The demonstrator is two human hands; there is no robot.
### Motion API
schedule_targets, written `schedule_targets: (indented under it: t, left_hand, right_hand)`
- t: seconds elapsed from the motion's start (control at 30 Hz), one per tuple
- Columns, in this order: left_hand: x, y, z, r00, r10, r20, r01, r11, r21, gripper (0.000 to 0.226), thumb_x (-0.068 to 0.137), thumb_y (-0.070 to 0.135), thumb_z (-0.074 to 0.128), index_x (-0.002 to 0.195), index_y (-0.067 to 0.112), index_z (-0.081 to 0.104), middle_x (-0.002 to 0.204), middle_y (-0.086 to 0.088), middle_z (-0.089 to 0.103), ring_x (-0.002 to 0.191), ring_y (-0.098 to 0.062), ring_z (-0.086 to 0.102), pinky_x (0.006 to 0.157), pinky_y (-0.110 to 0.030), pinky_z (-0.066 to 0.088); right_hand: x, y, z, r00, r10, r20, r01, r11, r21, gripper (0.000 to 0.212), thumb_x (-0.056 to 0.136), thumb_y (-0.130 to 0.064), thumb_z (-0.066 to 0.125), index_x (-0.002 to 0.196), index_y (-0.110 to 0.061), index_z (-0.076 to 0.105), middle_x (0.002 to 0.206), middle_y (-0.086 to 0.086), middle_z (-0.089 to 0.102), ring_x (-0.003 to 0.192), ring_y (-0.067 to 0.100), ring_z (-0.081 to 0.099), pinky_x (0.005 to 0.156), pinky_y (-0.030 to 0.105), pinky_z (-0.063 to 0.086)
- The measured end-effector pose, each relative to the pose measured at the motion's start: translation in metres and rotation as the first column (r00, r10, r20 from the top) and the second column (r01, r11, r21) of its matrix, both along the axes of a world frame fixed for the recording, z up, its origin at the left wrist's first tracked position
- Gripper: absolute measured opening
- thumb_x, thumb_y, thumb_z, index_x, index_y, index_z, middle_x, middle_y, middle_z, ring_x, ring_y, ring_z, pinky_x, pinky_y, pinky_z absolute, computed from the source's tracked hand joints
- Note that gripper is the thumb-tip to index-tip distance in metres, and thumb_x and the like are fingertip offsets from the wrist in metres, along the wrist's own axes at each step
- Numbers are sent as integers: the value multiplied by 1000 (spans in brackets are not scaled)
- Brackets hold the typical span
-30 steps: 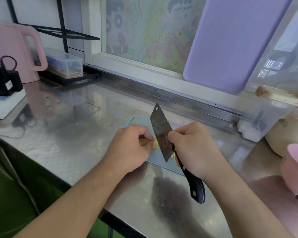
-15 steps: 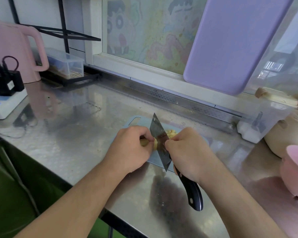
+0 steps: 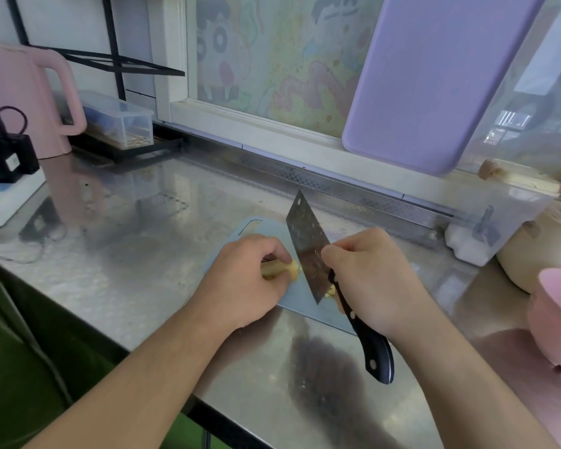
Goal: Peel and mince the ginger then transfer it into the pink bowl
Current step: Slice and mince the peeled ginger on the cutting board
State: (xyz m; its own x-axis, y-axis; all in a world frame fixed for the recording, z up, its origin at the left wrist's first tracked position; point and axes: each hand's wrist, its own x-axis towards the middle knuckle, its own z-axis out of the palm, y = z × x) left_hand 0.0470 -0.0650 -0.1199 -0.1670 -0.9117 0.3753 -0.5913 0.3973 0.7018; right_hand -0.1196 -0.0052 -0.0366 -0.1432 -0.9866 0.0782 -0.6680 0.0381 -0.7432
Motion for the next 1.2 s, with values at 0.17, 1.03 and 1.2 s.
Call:
schedule_targets:
  t: [0.17, 1.03, 1.2]
  left_hand:
    - [0, -1, 0, 1000, 7, 6, -7, 999, -51, 9, 87, 25, 80, 88, 33, 75, 92, 20, 67, 89, 2, 62, 75, -7, 43]
    - [-1, -2, -1, 998, 30, 48, -27, 997, -71, 9, 86, 22, 78, 85, 31, 75, 89, 18, 64, 85, -1, 60, 68, -7, 39]
    - [0, -2, -2, 1000, 23, -3, -23, 998, -55, 9, 87, 22, 78, 85, 31, 76, 90, 19, 66, 85, 3, 62, 71, -4, 39]
  right_hand:
    - [2, 1, 1, 1000, 6, 15, -6, 1000, 18, 32, 91, -9, 52, 66, 6, 38, 54, 13, 38, 43, 20, 33, 49, 32, 28]
    - [5, -4, -10, 983, 55, -176, -44, 997, 69, 30, 97, -13, 56, 68, -12, 48, 63, 5, 49, 61, 24, 47, 54, 29, 38]
    - [5, -9, -15, 996, -1, -88, 4, 999, 35, 36, 91, -15, 54, 60, -8, 38, 47, 0, 36, 49, 22, 34, 54, 32, 30]
